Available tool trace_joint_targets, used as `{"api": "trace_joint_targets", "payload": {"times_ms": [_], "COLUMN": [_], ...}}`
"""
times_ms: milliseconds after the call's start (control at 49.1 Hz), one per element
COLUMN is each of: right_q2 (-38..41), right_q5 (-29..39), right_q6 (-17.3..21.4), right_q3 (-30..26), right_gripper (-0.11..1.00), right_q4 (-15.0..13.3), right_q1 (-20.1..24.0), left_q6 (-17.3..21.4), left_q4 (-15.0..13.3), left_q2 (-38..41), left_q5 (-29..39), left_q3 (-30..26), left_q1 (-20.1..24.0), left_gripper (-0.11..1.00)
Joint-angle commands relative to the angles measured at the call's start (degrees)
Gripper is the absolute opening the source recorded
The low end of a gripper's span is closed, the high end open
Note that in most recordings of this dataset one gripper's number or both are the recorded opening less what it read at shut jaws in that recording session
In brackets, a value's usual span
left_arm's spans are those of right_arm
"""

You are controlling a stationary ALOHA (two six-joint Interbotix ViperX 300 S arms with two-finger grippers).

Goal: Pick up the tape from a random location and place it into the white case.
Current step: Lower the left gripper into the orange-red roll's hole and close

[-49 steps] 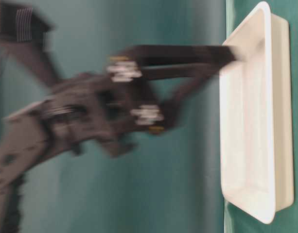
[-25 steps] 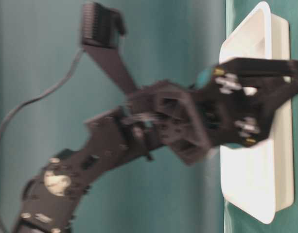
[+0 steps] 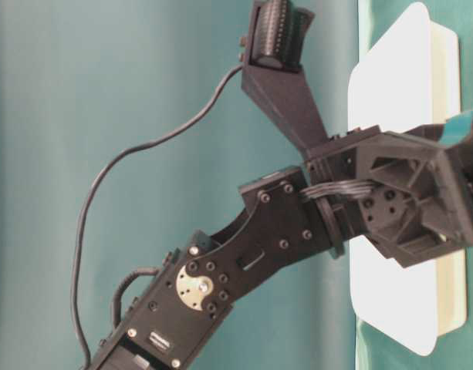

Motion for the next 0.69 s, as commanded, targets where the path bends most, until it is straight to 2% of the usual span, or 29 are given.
{"api": "trace_joint_targets", "payload": {"times_ms": [0,550,672], "right_q2": [0.35,0.53,0.53], "right_q5": [-0.26,0.44,0.44], "right_q6": [0.09,0.09,0.09], "right_q3": [-1.23,-1.23,-1.23], "right_gripper": [0.93,0.93,0.93], "right_q4": [-0.09,-0.09,-0.09], "right_q1": [-0.09,-0.09,0.00], "left_q6": [-0.09,-0.97,-0.97], "left_q4": [0.09,0.00,0.00], "left_q2": [-0.70,-0.44,-0.44], "left_q5": [-0.35,-0.35,0.00], "left_q3": [-0.62,-0.62,-0.62], "left_q1": [-0.26,-0.18,-0.35], "left_gripper": [0.99,0.99,0.93]}}
